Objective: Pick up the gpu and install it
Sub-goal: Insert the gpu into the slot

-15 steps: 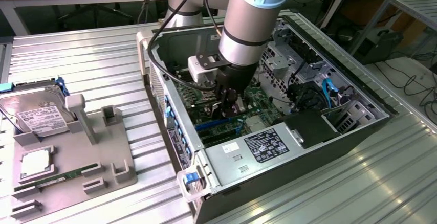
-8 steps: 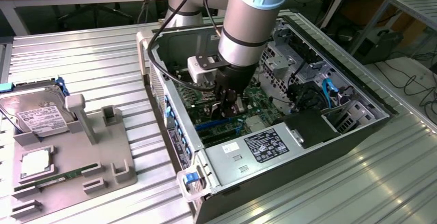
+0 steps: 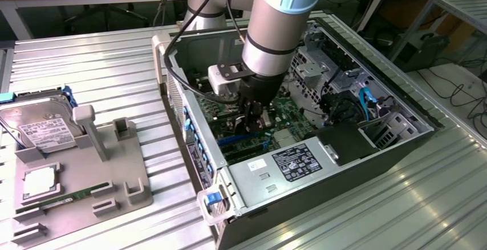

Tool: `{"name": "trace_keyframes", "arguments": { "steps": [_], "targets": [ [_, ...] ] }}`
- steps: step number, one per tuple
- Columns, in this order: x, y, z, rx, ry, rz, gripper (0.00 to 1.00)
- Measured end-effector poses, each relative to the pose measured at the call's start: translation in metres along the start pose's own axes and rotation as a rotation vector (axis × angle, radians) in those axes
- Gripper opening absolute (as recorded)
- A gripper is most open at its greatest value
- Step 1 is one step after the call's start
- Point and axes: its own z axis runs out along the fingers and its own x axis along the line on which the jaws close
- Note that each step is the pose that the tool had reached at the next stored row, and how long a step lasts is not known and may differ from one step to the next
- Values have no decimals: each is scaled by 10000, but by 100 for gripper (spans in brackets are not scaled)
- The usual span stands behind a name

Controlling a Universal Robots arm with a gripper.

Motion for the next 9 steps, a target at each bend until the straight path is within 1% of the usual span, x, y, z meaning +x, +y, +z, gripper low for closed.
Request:
{"name": "trace_keyframes", "arguments": {
  "steps": [4,9],
  "targets": [
    [-2,-1,21,1,-2,-2,28],
    [-4,-2,88,0,-4,-1,28]
  ]
}}
